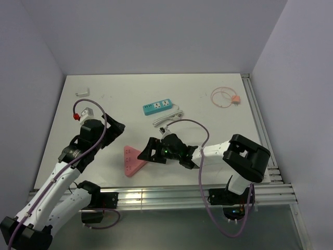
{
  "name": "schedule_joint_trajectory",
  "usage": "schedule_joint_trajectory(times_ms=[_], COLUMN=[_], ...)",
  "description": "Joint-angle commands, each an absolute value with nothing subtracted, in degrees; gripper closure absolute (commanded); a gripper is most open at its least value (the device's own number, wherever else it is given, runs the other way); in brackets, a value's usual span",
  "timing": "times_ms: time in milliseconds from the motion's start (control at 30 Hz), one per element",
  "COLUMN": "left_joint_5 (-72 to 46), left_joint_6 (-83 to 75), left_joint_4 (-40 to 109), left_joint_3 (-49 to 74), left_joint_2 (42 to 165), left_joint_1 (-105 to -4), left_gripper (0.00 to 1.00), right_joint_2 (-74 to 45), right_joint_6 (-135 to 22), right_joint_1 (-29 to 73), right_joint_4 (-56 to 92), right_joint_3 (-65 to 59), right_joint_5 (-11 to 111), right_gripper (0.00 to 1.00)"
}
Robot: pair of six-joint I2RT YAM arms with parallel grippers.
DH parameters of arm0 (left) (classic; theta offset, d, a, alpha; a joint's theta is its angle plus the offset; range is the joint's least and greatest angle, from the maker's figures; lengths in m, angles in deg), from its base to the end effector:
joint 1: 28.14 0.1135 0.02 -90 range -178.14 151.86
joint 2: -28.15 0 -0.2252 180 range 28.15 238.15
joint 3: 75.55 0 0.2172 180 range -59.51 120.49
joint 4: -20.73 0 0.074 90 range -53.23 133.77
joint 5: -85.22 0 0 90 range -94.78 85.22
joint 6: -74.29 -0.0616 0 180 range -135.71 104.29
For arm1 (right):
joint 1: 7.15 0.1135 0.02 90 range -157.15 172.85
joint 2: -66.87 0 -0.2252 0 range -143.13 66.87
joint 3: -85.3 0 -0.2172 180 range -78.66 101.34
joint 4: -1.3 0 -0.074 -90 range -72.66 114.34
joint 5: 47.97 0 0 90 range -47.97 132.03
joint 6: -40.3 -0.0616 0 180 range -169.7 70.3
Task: Insert the plug
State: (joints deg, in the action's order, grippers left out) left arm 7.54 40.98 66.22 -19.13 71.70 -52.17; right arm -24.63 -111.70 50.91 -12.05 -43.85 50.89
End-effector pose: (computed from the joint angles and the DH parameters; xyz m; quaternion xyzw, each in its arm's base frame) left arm 0.1712 -0.0619 0.2447 -0.2947 0.8225 -0.2374 0.4247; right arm 0.1562 0.2685 0.1353 -0.0109 0.8523 0.4823 0.2020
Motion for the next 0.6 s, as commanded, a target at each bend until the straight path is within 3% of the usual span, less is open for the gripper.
schedule_joint_trajectory(times_ms=[0, 567], left_joint_5=[7.1, 6.3], left_joint_6=[40.2, 38.7], left_joint_4=[65.7, 64.7], left_joint_3=[-16.8, -17.4], left_joint_2=[71.3, 71.7], left_joint_1=[-52.3, -52.3], left_gripper=[0.06, 0.07], right_joint_2=[-27.5, -30.3], right_joint_6=[-112.7, -111.1], right_joint_1=[51.5, 50.7], right_joint_4=[-15.0, -13.9], right_joint_3=[-41.0, -38.9], right_joint_5=[50.3, 47.5], right_gripper=[0.14, 0.3])
